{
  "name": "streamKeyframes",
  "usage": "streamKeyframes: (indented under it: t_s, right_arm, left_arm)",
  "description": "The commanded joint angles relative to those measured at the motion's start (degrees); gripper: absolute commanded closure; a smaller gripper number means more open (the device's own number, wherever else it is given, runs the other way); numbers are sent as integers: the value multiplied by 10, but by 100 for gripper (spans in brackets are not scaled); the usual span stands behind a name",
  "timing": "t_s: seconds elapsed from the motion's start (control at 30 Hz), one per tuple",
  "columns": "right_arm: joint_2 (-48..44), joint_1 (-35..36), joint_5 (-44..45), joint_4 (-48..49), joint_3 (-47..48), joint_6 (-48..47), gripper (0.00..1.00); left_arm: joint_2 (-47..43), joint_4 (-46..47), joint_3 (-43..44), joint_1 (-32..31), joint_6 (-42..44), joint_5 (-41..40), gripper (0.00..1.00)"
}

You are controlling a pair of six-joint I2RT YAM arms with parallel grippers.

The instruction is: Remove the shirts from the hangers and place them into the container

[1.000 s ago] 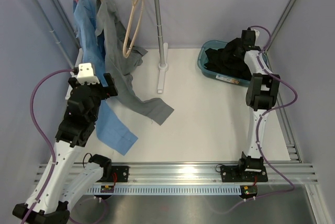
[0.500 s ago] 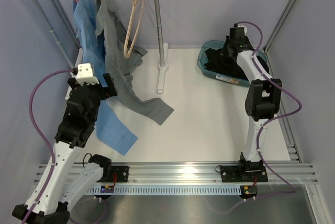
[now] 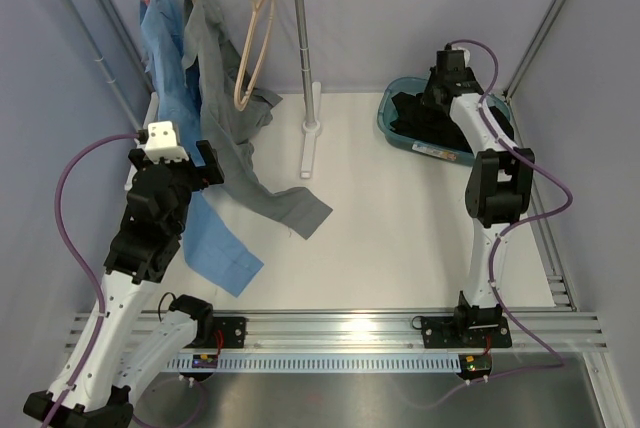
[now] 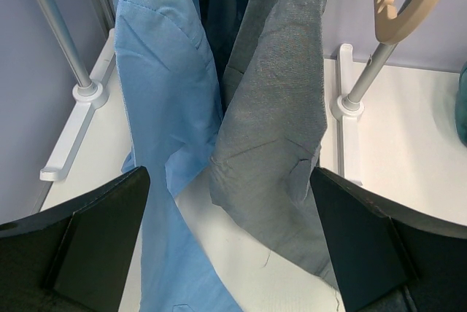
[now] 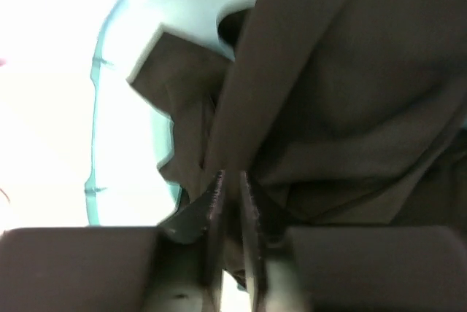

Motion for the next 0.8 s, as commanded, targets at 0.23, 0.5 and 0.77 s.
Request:
streamKeyframes:
  t_s: [0.23,0.5,0.77]
  right_arm:
    - [85,-2,168,-34,246,-27,30]
    - [160,-7,220,0,283,-20,7]
    - [227,-20,227,3,310,-20,14]
  left_arm:
    - [2,32,-2,4,-8,-1,1]
    - [5,32,-1,4,-10,4,1]
    - [7,32,-2,4,-13,11,1]
